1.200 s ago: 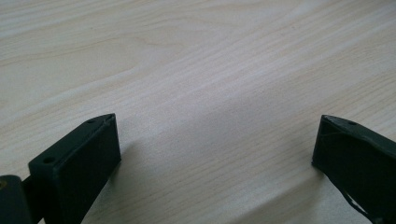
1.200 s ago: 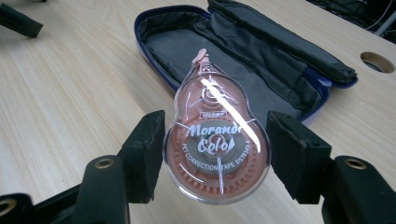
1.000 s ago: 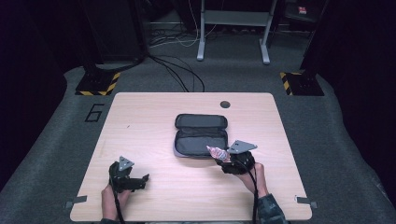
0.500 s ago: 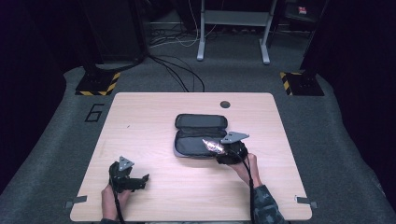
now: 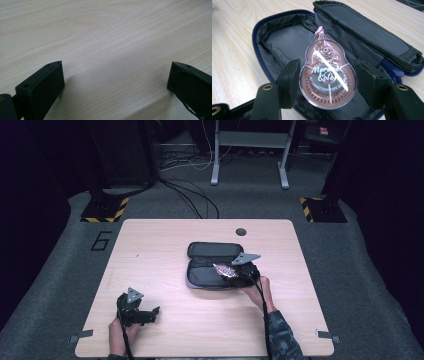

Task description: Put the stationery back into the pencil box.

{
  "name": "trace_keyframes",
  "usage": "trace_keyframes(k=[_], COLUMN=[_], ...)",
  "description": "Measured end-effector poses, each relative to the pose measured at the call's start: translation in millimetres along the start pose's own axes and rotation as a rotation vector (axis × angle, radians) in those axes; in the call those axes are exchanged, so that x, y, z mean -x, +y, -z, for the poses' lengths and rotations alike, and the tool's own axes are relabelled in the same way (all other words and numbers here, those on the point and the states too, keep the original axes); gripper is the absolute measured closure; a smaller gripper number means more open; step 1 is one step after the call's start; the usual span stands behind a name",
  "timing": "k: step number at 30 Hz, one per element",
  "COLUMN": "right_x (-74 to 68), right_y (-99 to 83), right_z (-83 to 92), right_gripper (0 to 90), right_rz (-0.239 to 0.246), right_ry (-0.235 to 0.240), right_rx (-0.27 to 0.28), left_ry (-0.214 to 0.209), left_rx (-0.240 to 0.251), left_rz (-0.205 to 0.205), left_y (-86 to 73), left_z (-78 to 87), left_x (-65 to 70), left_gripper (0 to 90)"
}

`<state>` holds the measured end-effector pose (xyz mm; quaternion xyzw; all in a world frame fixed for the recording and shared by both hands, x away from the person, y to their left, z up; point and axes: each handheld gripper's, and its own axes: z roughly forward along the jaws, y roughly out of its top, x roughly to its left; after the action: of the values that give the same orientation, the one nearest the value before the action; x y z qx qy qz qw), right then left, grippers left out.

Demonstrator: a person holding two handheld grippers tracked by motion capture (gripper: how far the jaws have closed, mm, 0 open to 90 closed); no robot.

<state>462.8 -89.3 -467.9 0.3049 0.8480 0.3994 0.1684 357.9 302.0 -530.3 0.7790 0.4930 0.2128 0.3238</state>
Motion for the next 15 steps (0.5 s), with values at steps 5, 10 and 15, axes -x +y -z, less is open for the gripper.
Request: trace_keyframes(k=[5,10,15], right_x=[3.5,6.1,8.8], right_y=[4.8,5.8,5.5], right_z=[-8.7,-20.6,-29.7], right_gripper=[39.0,39.0,38.9], right_rz=[-0.014,-0.023,-0.032], right_ry=[0.0,-0.002,-0.001], right_rx=[-0.01,-0.037,-0.055], left_ry=[0.0,0.0,0.0], left_rx=[0.002,0.0,0.0], left_rz=[-0.001,0.0,-0.002], left_y=[0.0,0.0,0.0], left_z=[-0.1,0.0,0.0], left_x=[-0.1,0.0,-0.1], left_gripper=[0.9,0.9,0.9])
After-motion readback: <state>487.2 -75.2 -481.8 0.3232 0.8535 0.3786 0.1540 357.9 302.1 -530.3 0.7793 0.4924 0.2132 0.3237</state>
